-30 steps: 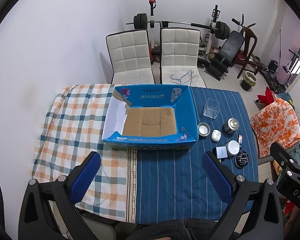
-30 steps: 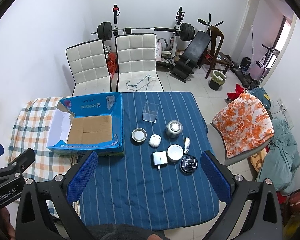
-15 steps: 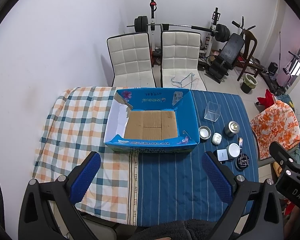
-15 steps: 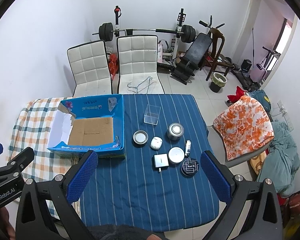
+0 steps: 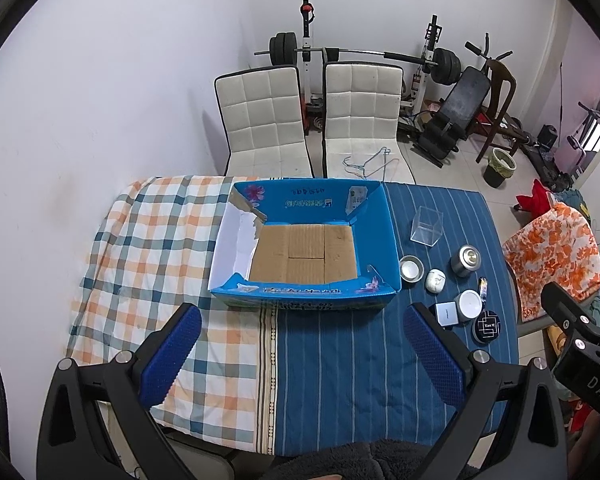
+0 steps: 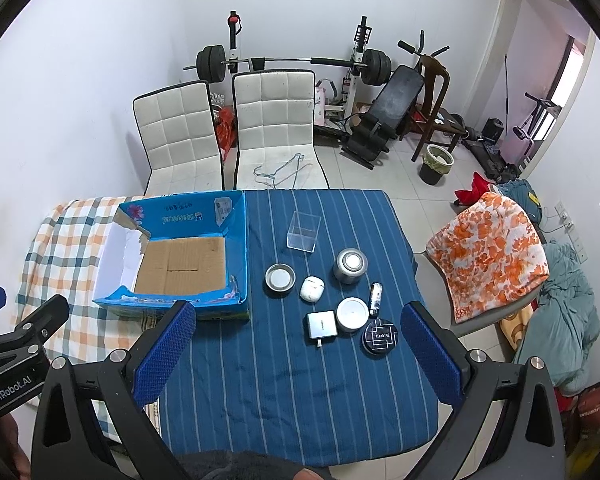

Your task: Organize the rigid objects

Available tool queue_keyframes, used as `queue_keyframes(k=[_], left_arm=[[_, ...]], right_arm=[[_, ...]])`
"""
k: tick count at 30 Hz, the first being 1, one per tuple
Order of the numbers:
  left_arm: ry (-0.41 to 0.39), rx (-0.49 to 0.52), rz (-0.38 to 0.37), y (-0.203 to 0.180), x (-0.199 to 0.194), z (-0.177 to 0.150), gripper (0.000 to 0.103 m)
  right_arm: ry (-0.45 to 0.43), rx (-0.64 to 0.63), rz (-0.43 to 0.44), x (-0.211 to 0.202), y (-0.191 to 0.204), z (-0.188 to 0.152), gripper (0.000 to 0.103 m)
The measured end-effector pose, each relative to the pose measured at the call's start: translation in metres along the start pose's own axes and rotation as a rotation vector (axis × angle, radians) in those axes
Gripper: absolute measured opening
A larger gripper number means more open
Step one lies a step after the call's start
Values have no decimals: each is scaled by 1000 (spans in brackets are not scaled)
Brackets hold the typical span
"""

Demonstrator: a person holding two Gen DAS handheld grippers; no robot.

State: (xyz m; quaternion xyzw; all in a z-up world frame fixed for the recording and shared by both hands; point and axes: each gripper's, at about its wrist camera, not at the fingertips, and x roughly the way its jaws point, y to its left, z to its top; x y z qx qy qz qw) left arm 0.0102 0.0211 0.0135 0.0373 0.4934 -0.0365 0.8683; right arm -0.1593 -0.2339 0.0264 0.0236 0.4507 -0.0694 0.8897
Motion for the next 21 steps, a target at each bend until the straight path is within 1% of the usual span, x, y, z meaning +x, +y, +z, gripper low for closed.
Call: queue_keyframes(k=[4, 14, 18, 21], left_arm=[[8, 4, 0, 2, 5, 11, 103], [7, 5, 2, -1, 5, 9, 103], [19, 9, -4, -2, 11, 13, 103], [21, 14, -9, -13, 24, 17, 103]], right_arm=[[8, 0, 1, 5, 1, 7, 103], [19, 17, -3, 13, -8, 8, 103], [30, 69, -40, 32, -34, 6, 103], [63, 136, -69, 60, -65, 11, 103]])
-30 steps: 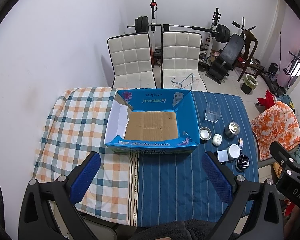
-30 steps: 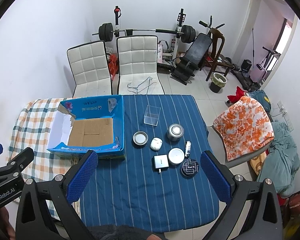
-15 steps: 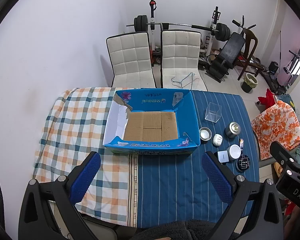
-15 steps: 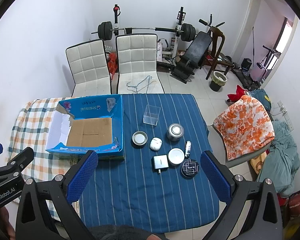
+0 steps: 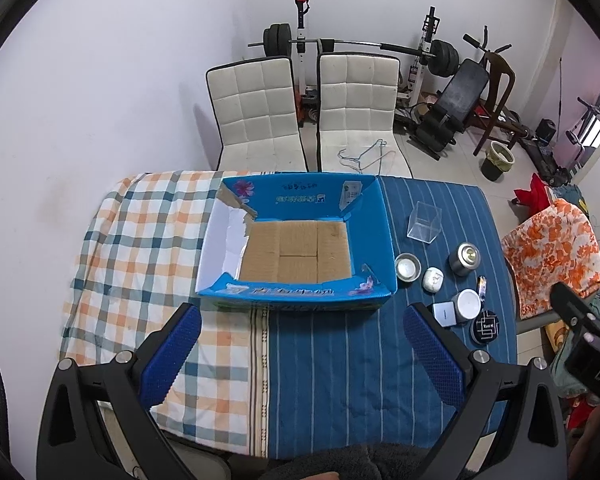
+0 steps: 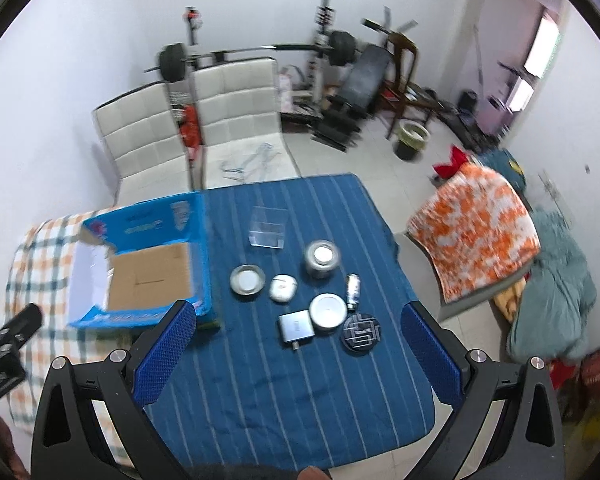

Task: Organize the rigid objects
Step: 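Grasp the silver round tin with the right gripper while the left grasps the clear plastic cube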

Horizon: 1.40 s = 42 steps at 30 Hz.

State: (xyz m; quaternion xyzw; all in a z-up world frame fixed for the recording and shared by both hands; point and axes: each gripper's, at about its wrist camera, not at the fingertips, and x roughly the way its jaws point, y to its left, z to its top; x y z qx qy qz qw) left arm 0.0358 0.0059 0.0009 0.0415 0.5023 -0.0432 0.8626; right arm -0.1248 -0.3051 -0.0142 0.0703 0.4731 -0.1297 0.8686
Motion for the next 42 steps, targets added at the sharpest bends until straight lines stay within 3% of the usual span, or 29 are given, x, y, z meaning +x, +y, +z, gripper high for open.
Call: queue_keyframes(k=[5, 9, 13, 16, 19, 22, 23, 25, 30, 35, 39, 42], left_arm=[[-11, 26, -25, -29, 33, 18, 103], [8, 61, -51, -64, 77, 41, 103], [101, 124, -33, -114, 144, 70, 103], [162, 140, -18, -142, 189, 88, 103], [227, 155, 22, -171, 238, 100, 103], [275, 184, 54, -191, 274, 105, 103], [286, 193, 64, -193, 283, 106, 103], [307, 213, 87, -201, 302, 108, 103], [356, 208, 81, -209, 329, 120, 103], [424, 174, -21, -223, 355, 137, 103], [556, 147, -138, -243, 381, 142, 103], [596, 187, -120, -262, 407, 143, 103]], right_arm=[[86, 47, -42, 75, -40, 17, 103], [218, 105, -9, 164, -63, 32, 103], [358, 210, 76, 272, -81, 49, 103], [450, 262, 75, 349, -84, 56, 103], [570, 305, 97, 411, -81, 53, 100], [641, 316, 119, 448, -72, 46, 93], [657, 307, 121, 455, -69, 45, 83], [682, 294, 143, 470, -62, 40, 77], [660, 260, 134, 465, -64, 55, 75], [634, 225, 107, 464, -85, 77, 75], [639, 269, 81, 469, -101, 82, 75], [636, 265, 85, 476, -108, 85, 75]])
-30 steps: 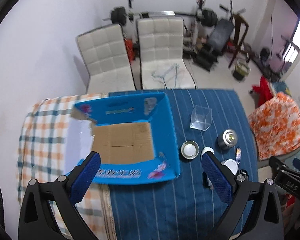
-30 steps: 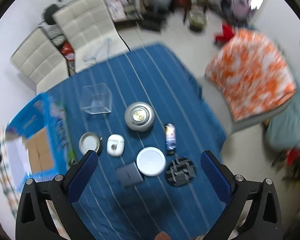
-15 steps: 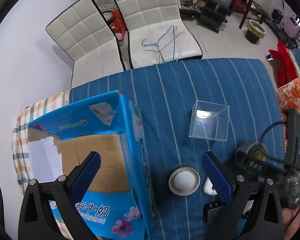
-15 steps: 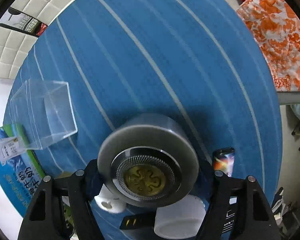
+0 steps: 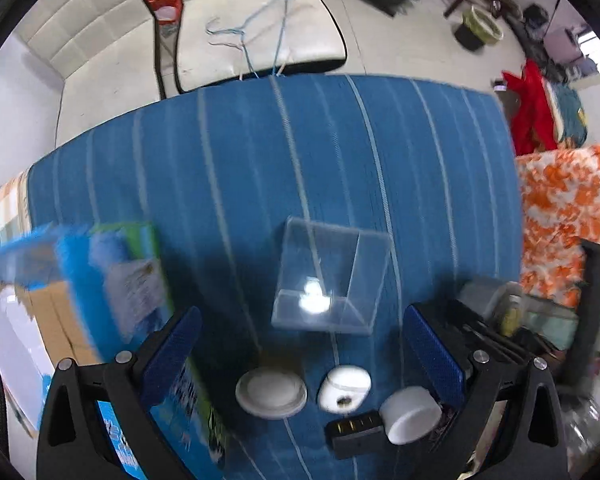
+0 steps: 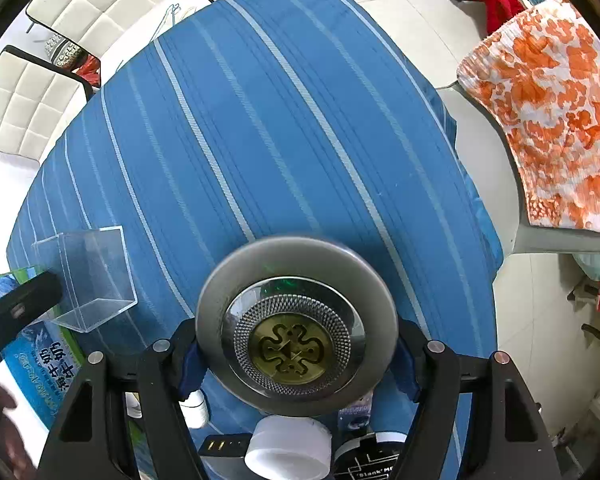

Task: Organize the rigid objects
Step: 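Grasp the silver round tin with the right gripper while the left grasps the clear plastic cube, then carry the silver tin and clear cube over the open blue box with both grippers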

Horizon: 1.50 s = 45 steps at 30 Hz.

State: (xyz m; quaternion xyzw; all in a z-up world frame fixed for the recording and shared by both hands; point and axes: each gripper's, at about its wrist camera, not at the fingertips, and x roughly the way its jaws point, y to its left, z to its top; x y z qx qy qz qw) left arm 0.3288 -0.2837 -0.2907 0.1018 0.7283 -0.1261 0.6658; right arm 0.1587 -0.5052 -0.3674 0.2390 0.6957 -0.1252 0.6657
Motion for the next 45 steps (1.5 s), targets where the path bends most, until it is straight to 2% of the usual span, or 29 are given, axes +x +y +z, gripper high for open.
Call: queue_keyframes(k=[6, 10, 11, 12, 13, 14, 19, 22, 28, 31, 36, 37, 40, 45], left_arm=[[71, 42, 61, -16, 43, 19, 103], [115, 60, 74, -22, 69, 22, 102], [113, 64, 65, -23, 73, 22, 92], [114, 71, 62, -25, 77, 21, 72], [100, 74, 67, -26, 77, 19, 72], [85, 73, 65, -26, 74, 19, 61], [4, 87, 141, -34, 48, 3, 61], [-42, 82, 143, -38, 28, -12, 61], [-222, 73, 197, -29, -47, -58, 61], [-277, 47, 207, -20, -75, -84, 61], [-336, 8, 195, 9, -113, -140, 61], [-343, -3, 188, 20, -113, -138, 61], [-365, -33, 172, 37, -121, -165, 61], [-395, -86, 139, 82, -132, -187, 61]], right_arm=[[5, 11, -6, 8, 7, -2, 75], [13, 5, -14, 15, 12, -4, 75], [14, 2, -17, 17, 11, -3, 75], [12, 2, -20, 17, 12, -4, 75], [9, 0, -21, 17, 12, -4, 75], [5, -4, -24, 17, 13, -5, 75], [-36, -29, -32, 2, 20, -16, 75], [-96, -56, -28, -19, 25, -28, 75], [-183, -140, -50, -65, 50, -71, 75], [-222, -191, -43, -89, 69, -94, 75], [-285, -286, -22, -130, 109, -131, 75], [-297, -307, -16, -139, 120, -139, 75], [-318, -342, 1, -157, 148, -159, 75], [-328, -380, 25, -169, 202, -182, 75]])
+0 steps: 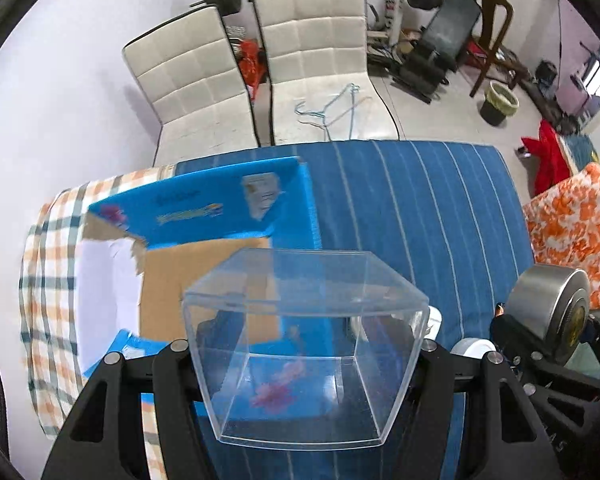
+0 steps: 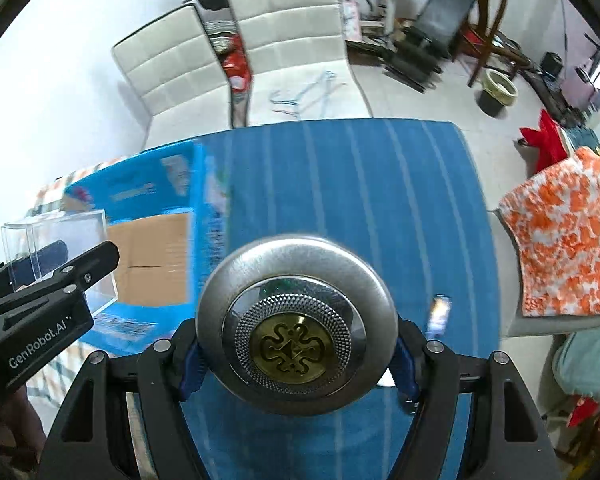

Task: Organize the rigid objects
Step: 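Carry the silver tin and clear cube over the open blue box with both grippers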

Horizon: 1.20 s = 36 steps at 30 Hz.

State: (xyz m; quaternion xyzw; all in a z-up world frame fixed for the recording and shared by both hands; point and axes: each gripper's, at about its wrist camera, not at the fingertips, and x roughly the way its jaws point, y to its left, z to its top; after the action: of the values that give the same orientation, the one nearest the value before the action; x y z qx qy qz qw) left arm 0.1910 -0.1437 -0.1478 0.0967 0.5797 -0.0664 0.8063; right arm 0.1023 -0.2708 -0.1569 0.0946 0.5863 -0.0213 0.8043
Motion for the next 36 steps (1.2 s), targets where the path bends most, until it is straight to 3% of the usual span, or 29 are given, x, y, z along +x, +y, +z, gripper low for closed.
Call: queue_keyframes(k=[8, 12, 19, 28, 31, 32, 36], left_arm=[[-5, -63, -6, 80, -8, -2, 61], [21, -101, -13, 125, 8, 4, 61], [102, -136, -23, 188, 63, 15, 61], [229, -155, -53, 221, 150, 17, 61], [256, -155, -65, 222, 169, 14, 61], [261, -155, -69, 222, 172, 13, 61], [273, -148, -101, 219, 181, 9, 61]], right_arm=[[53, 43, 80, 21, 86, 33, 75], [124, 59, 132, 65, 127, 65, 75], [236, 48, 87, 166, 169, 105, 75], [352, 49, -3, 261, 188, 116, 75], [371, 38, -8, 270, 192, 117, 75], [458, 10, 17, 273, 193, 117, 75], [465, 2, 22, 275, 196, 122, 80]])
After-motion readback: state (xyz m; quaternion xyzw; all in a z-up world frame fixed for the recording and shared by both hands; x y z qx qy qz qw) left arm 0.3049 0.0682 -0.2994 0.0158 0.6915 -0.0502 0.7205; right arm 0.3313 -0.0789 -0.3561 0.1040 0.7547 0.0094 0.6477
